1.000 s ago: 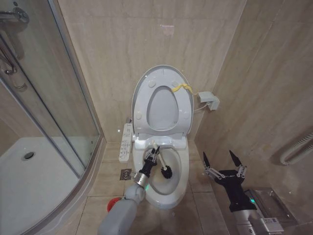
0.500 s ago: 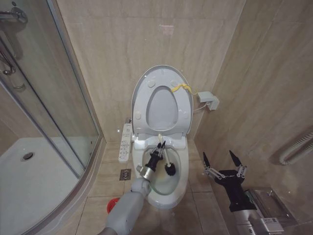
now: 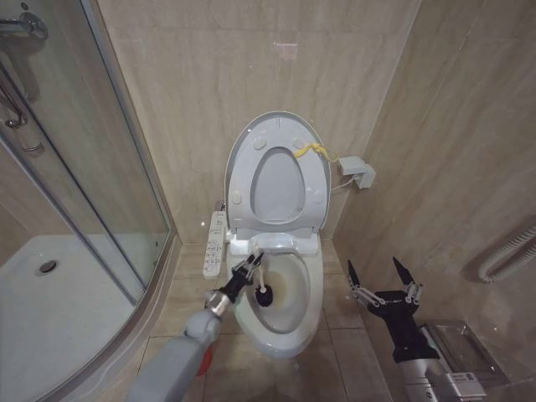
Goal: Open the toilet lid, clean the toilet bowl with a toilet brush, close the toilet lid, and flush.
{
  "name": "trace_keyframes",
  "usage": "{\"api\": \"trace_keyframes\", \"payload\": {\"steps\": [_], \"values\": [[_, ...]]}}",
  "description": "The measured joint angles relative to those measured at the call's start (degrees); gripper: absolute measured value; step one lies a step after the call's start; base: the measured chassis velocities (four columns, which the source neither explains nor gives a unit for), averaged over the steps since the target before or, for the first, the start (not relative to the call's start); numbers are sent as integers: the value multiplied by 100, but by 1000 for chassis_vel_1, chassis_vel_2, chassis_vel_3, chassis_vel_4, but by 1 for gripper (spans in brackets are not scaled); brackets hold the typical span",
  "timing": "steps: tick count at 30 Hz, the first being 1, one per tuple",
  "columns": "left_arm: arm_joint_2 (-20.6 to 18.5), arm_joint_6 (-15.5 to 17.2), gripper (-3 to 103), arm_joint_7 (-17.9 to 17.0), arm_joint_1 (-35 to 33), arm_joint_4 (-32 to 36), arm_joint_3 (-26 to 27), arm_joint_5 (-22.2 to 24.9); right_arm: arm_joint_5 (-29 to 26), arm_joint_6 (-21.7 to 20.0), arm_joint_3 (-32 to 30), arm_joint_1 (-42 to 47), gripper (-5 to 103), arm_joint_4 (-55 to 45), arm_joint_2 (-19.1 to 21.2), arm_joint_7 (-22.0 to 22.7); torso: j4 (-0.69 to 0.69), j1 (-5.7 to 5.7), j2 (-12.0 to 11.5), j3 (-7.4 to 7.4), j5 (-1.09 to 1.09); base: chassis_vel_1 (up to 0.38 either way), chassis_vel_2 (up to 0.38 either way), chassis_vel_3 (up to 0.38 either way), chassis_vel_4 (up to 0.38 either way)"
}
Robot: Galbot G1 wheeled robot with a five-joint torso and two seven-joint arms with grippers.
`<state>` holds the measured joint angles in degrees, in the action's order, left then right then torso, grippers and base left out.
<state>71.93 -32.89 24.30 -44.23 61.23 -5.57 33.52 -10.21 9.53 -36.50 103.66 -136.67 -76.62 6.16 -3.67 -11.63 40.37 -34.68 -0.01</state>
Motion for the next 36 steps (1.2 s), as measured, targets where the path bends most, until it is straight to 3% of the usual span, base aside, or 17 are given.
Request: {"api": "trace_keyframes", "payload": {"steps": [2,6,8,11,18,22,23,26,30,36], "values": [[-74,9,16,0,-59,3,9,-81,0,0,0,0,100,0,0,0,0,0,0,0,0,0,0,0,0],[-176,20,16,-67,-216,-207,148,-670,0,0,0,0,100,0,0,0,1,0,0,0,0,0,0,0,0],[-53,2,16,-164,-200,-564,268,-1011,0,0,0,0,100,0,0,0,0,0,0,0,0,0,0,0,0],[91,-28,16,-237,-126,-788,325,-1032,0,0,0,0,100,0,0,0,-2,1,0,1,0,0,0,0,0],[245,1,16,-296,-62,-615,266,-569,0,0,0,0,100,0,0,0,2,-1,-1,-2,1,0,0,0,0],[12,132,16,-343,-162,340,211,271,0,0,0,0,100,0,0,0,2,-1,-1,-1,2,0,0,0,0],[12,132,16,-343,-162,340,211,271,0,0,0,0,100,0,0,0,2,-1,-1,-1,2,0,0,0,0],[-77,224,16,-302,-146,724,172,887,0,0,0,0,100,0,0,0,2,0,-1,-1,3,0,0,0,0],[12,239,16,-279,-100,716,173,1044,0,0,0,0,100,0,0,0,-1,0,-1,-1,2,0,0,0,0],[111,223,16,-345,-218,392,184,471,0,0,0,0,100,0,0,0,1,-1,-1,-1,1,0,0,0,0]]}}
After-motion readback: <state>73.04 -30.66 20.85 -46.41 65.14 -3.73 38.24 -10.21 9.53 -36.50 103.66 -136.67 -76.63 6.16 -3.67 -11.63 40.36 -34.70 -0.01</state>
